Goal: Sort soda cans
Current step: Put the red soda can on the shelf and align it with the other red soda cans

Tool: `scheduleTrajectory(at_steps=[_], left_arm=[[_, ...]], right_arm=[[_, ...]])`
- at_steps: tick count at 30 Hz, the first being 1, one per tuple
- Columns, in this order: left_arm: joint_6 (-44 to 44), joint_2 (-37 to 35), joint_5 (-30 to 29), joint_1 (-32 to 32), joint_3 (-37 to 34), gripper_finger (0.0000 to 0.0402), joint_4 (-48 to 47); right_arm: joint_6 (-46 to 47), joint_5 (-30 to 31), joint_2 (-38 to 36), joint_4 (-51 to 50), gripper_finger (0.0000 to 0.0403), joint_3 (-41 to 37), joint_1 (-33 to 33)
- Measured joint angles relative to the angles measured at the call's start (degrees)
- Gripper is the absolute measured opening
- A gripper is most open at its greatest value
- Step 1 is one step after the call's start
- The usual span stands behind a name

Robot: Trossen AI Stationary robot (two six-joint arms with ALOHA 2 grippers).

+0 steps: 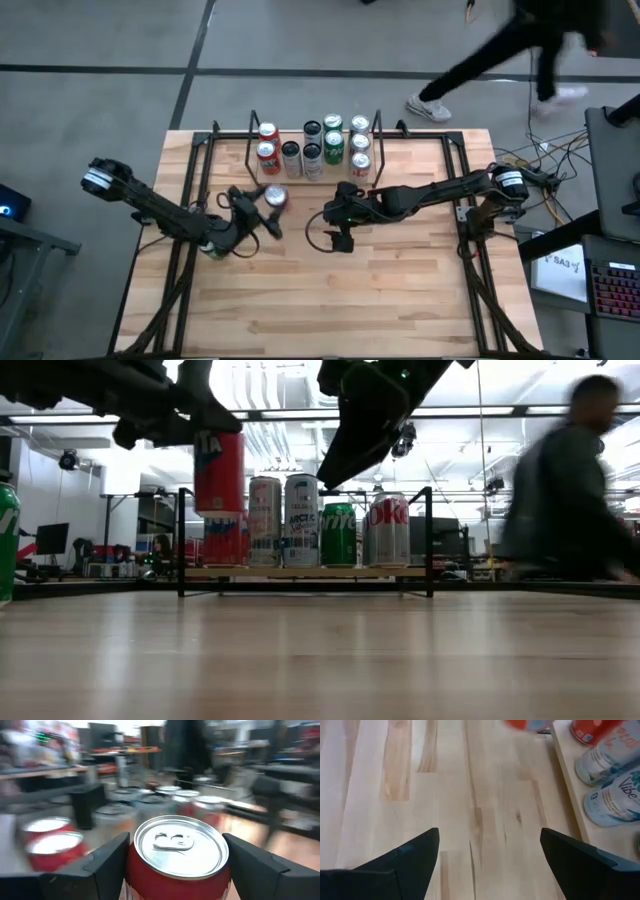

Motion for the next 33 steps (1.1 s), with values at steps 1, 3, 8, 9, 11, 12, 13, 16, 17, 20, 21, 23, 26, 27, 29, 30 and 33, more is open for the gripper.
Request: scheduleTrajectory(at_steps=[1, 3, 8, 9, 11, 12, 13, 16, 17, 20, 21, 23, 26, 27, 29, 30, 33], left_arm=[[0.34, -1.28, -1.40, 0.34, 0.01, 0.0272, -1.76], [-0.17, -3.74, -1.93, 1.60, -0.03, 0.0272, -5.37], [-7.14, -8.49, 1.51, 7.35, -0.13, 0.0272, -14.70], [-8.93, -8.80, 2.75, 8.53, -0.19, 0.0272, -16.45], [-12.17, -8.95, 4.83, 10.67, -0.22, 0.0272, -19.11], [-13.84, -8.89, 5.39, 11.53, -0.21, 0.0272, -20.39], [-15.55, -8.63, 5.34, 12.31, -0.21, 0.0272, -21.80], [-20.45, -7.36, 5.19, 13.76, -0.33, 0.0272, -23.63], [-21.34, -6.89, 5.07, 13.96, -0.34, 0.0272, -23.57], [-22.00, -5.16, 3.59, 14.14, -0.34, 0.0272, -23.47], [-22.03, -4.58, 2.66, 14.17, -0.34, 0.0272, -23.48], [-22.42, -3.62, 1.12, 14.45, -0.34, 0.0272, -23.44], [-23.39, -2.07, 0.68, 14.93, -0.34, 0.0272, -23.19], [-23.85, -1.65, 0.59, 15.14, -0.34, 0.0272, -23.29], [-24.71, -0.86, 0.03, 15.54, -0.34, 0.0272, -23.00], [-25.07, -0.52, -0.01, 15.76, -0.34, 0.0272, -23.00], [-25.65, 0.52, -1.06, 16.15, -0.34, 0.0272, -23.05]], right_arm=[[-0.37, 0.00, 0.00, 0.02, 0.0333, -0.02, 0.02], [-0.52, 0.09, 0.00, 0.00, 0.0333, -0.04, 0.04], [-0.54, 0.67, 0.00, -0.04, 0.0333, -0.11, -0.04], [-0.54, 1.07, 0.00, -0.04, 0.0333, -0.11, -0.04], [-0.48, 1.14, 0.00, -0.04, 0.0333, -0.11, -0.05], [-0.48, 1.14, 0.00, -0.06, 0.0333, -0.11, -0.04], [-0.48, 1.12, 0.00, -0.07, 0.0333, -0.11, -0.04], [-0.35, 1.14, 0.00, -0.04, 0.0333, -0.11, -0.04], [-0.35, 1.14, 0.00, -0.02, 0.0333, -0.11, -0.04], [-0.48, 1.14, 0.00, 0.46, 0.0333, -0.13, -0.04], [-0.50, 1.14, 0.00, 0.78, 0.0333, -0.13, -0.04], [-0.78, 1.16, 0.00, 1.28, 0.0333, -0.13, -0.04], [-1.36, 1.19, 0.00, 2.12, 0.0334, -0.13, -0.04], [-1.45, 1.20, 0.00, 2.62, 0.0334, -0.13, -0.04], [-1.75, 1.22, 0.00, 3.21, 0.0334, -0.13, -0.04], [-1.83, 1.20, 0.00, 3.25, 0.0334, -0.13, -0.10], [-1.83, 1.21, 0.00, 3.69, 0.0334, -0.13, -0.18]])
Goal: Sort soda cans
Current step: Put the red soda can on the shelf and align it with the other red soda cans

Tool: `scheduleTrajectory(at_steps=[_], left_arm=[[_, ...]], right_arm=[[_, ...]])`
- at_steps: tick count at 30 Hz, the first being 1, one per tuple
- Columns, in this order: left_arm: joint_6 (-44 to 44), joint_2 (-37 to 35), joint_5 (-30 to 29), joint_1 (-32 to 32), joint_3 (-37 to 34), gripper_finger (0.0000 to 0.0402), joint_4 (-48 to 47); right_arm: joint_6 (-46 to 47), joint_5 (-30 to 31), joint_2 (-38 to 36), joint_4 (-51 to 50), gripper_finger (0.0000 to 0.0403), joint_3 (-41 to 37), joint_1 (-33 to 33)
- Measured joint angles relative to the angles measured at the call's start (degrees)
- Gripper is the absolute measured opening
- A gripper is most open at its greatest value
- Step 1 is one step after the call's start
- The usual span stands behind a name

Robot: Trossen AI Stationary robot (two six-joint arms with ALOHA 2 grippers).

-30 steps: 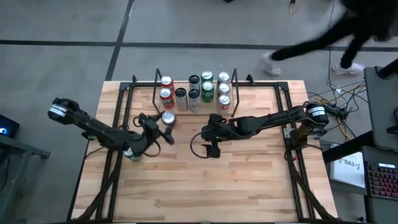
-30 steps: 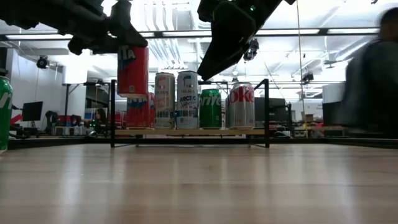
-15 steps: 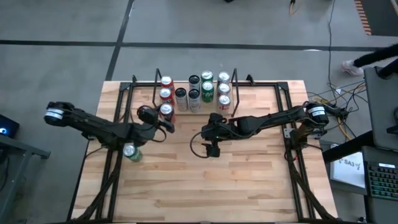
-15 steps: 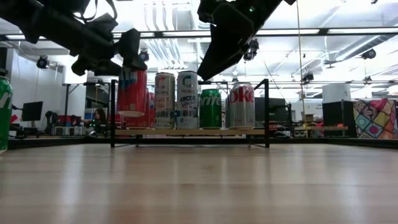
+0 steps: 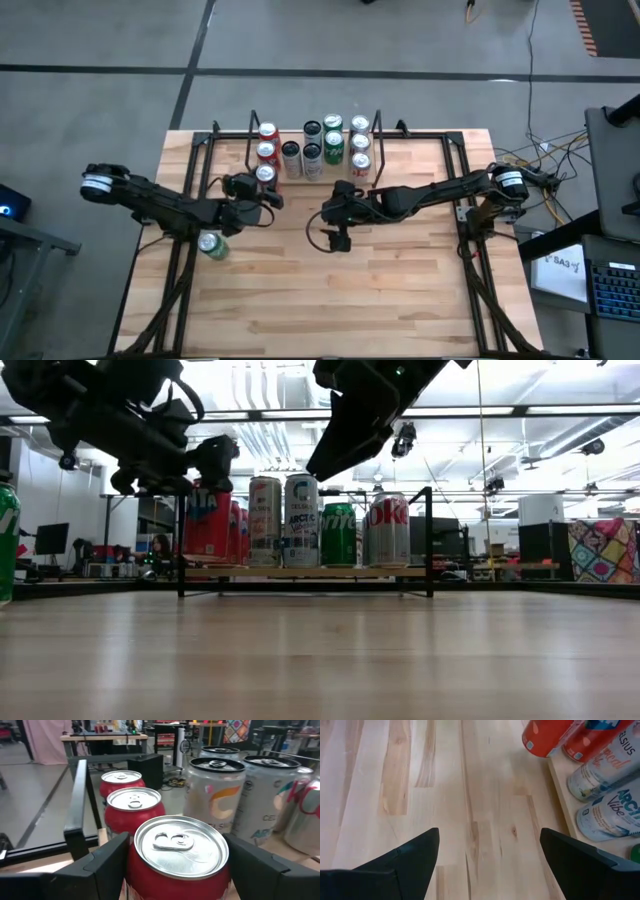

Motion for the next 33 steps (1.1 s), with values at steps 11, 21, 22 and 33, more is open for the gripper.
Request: scheduleTrajectory(at_steps=[11, 21, 22, 33], left_arm=[[-0.05, 0.57, -0.39, 2.63, 0.00, 0.0272, 0.80], [-0.66, 0.57, 0.55, 5.07, 0.00, 0.0272, 1.45], [-1.10, 0.57, 0.57, 5.24, 0.00, 0.0272, 1.48], [-2.85, 0.57, 0.77, 6.69, 0.00, 0.0272, 1.62]], right_arm=[[0.00, 0.00, 0.00, 0.15, 0.0334, -0.04, -0.61], [-0.20, -0.01, 0.00, 0.29, 0.0334, -0.04, -0.78], [-0.20, -0.01, 0.00, 0.29, 0.0334, -0.04, -0.78], [-0.22, -0.01, 0.00, 0.28, 0.0334, -0.04, -0.89]])
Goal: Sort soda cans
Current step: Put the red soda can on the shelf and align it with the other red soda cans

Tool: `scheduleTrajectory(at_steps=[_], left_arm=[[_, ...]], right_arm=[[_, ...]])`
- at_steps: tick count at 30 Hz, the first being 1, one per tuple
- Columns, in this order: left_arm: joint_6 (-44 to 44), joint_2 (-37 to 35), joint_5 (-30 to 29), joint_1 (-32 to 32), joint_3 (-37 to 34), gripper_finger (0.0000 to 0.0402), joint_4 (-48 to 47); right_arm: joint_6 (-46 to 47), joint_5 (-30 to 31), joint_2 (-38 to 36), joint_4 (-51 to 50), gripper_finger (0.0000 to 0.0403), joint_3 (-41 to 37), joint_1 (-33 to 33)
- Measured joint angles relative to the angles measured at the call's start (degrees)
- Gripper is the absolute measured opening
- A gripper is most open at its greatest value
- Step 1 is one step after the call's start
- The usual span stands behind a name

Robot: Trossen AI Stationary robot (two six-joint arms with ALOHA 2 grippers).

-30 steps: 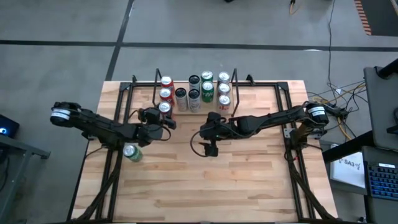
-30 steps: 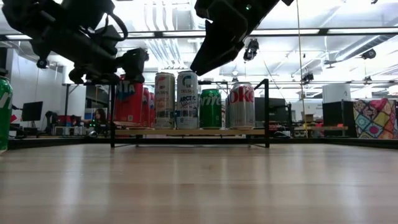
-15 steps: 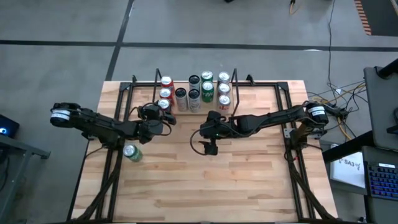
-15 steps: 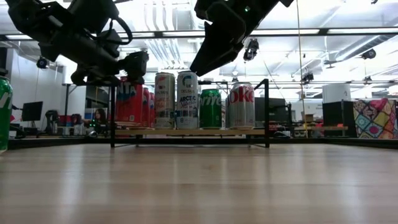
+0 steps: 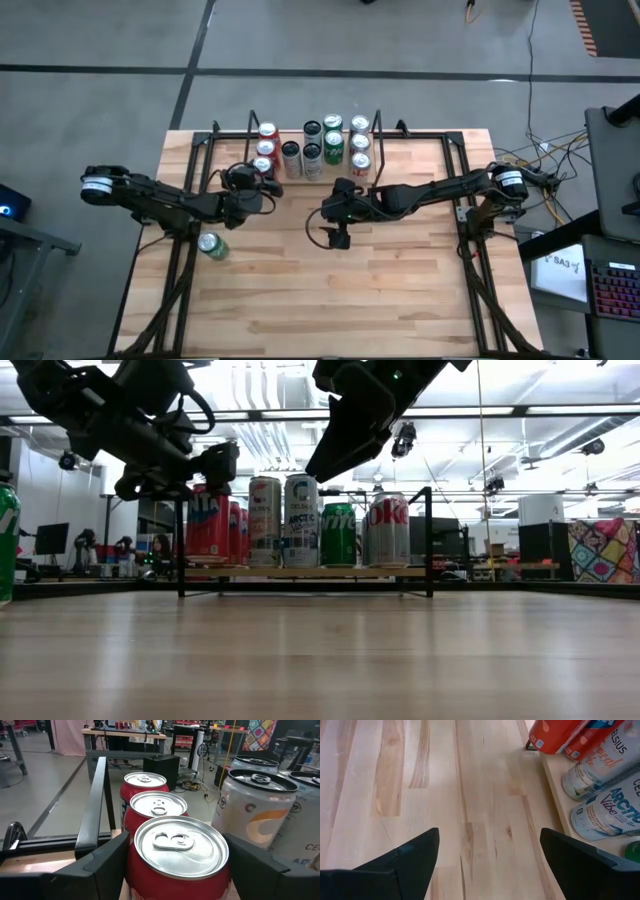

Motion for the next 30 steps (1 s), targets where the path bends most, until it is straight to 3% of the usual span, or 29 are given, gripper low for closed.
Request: scheduleTrajectory(at_steps=[30], left_arm=[[-0.37, 0.00, 1.27, 1.07, 0.00, 0.0278, 1.40]], right_arm=[[-0.39, -0.02, 0.00, 0.09, 0.0334, 0.00, -0.20]])
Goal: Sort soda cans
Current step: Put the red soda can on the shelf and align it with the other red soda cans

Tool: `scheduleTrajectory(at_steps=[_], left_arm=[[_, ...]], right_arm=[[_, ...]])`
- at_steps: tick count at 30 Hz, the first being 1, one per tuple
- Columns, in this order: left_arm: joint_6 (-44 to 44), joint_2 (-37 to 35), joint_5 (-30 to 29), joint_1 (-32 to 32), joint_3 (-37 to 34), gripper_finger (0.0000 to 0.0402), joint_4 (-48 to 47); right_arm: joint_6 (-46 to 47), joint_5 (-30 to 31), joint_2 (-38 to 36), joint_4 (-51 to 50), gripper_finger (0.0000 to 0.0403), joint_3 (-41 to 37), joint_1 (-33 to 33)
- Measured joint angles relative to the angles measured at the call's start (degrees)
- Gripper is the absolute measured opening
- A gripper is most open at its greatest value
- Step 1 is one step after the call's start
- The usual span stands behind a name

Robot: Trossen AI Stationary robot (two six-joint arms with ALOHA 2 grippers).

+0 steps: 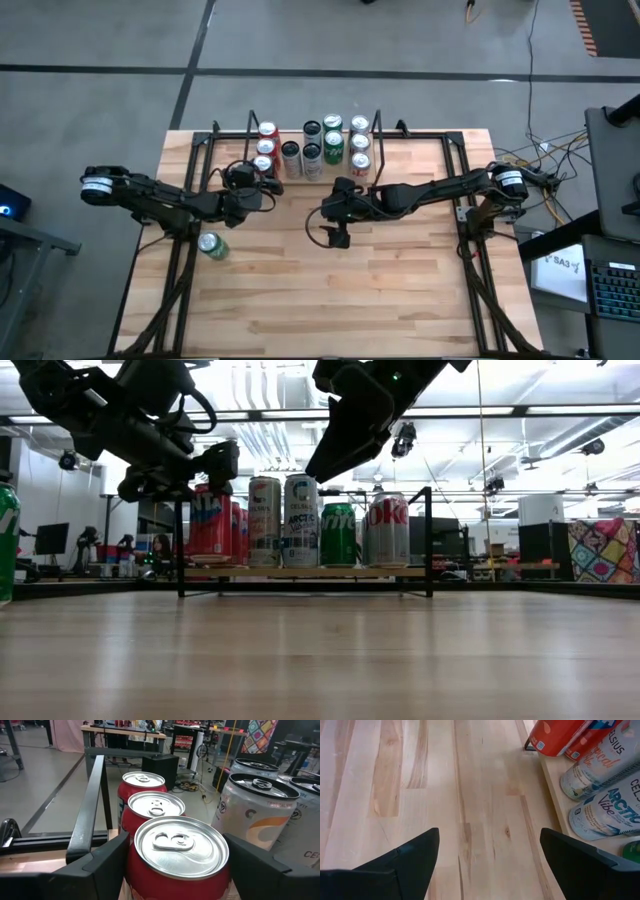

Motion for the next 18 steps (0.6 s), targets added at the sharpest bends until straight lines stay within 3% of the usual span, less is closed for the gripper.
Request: scheduleTrajectory(at_steps=[9, 18], left_arm=[[-0.22, 0.01, 0.07, 0.11, 0.00, 0.0290, 0.47], [1.33, 4.36, -1.19, 0.13, 0.00, 0.0292, 3.32]], right_arm=[[0.00, 0.00, 0.00, 0.00, 0.0334, 0.00, 0.00], [0.00, 0.00, 0.00, -0.09, 0.0334, 0.00, 0.00]])
